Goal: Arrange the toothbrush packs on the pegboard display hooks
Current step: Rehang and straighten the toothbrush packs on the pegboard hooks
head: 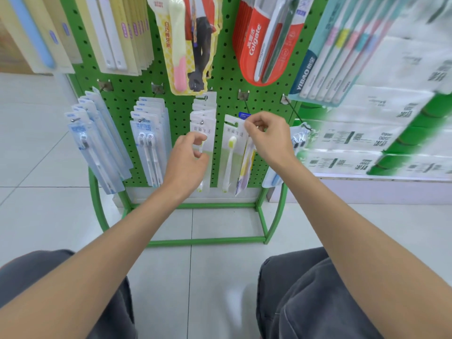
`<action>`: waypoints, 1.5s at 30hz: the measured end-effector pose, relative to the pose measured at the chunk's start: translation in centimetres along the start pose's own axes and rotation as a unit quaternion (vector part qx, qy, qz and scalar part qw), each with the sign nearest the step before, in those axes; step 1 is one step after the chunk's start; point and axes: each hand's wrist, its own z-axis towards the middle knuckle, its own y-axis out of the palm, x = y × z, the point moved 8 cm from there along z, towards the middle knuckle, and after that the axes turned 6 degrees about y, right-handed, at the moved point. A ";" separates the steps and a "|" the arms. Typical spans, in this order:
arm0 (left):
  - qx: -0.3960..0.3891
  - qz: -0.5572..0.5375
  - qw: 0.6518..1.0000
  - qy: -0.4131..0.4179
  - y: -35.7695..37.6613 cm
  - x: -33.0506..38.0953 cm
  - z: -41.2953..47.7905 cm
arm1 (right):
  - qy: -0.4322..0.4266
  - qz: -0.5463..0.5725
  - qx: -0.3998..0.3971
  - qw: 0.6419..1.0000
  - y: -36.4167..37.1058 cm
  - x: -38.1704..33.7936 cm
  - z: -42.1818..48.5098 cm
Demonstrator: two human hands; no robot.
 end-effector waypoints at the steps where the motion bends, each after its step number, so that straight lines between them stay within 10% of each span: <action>1: -0.006 -0.006 1.000 -0.004 0.3 -0.1 0.0 | -0.005 0.010 -0.004 1.000 -0.1 0.0 -0.3; 26: -0.067 -0.108 0.991 -0.038 2.2 -0.1 0.1 | 0.116 0.179 -0.158 0.964 2.6 0.8 -1.8; 45: 0.002 -0.163 0.985 -0.056 1.0 0.4 0.1 | 0.129 -0.074 -0.425 0.893 7.0 7.5 -9.7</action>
